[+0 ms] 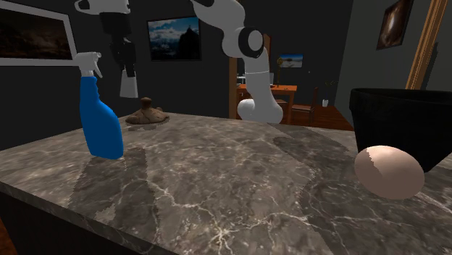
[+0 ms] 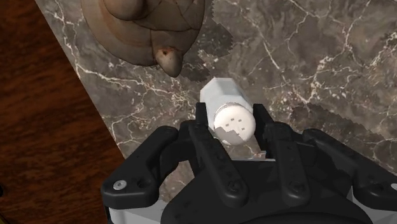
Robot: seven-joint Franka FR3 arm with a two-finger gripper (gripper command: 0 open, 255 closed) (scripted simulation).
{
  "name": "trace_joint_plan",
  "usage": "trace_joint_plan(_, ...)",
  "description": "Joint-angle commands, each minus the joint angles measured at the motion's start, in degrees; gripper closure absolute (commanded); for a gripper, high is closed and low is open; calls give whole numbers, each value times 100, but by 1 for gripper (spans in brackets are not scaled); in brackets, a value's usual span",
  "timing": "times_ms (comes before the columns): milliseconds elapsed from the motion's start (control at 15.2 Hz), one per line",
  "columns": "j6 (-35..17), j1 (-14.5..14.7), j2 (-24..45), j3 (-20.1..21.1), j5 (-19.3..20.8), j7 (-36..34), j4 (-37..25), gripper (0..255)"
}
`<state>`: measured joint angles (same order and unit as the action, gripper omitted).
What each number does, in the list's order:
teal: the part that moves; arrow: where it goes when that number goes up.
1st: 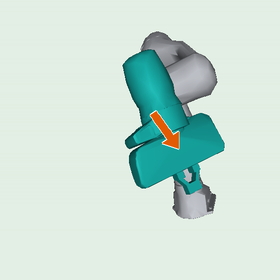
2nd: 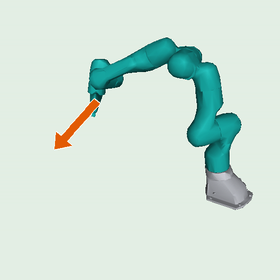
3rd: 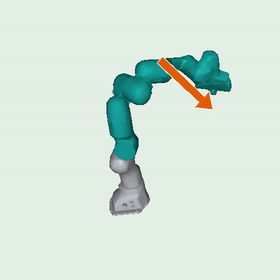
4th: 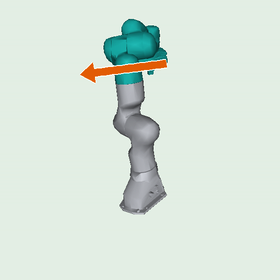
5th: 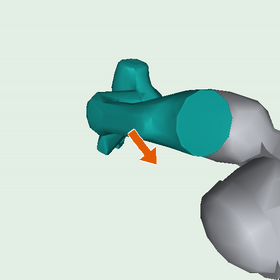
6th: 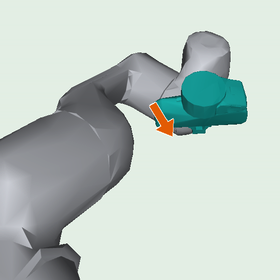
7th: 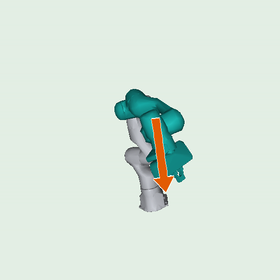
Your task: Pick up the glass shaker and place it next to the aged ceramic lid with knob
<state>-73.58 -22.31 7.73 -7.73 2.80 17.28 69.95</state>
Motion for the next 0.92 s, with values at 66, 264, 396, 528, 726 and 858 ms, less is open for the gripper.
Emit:
trace_joint_plan(66, -298, 11, -148, 5, 17, -25, 443, 255)
trace_joint_plan(264, -581, 20, -275, 11, 31, -52, 852, 255)
trace_joint_plan(396, -763, 25, -346, 14, 38, -68, 1105, 255)
trace_joint_plan(528, -939, 29, -409, 17, 45, -83, 1344, 255)
trace_joint_plan(726, -1197, 33, -487, 20, 54, -104, 1681, 255)
trace_joint_plan(858, -1364, 34, -531, 21, 58, -117, 1891, 255)
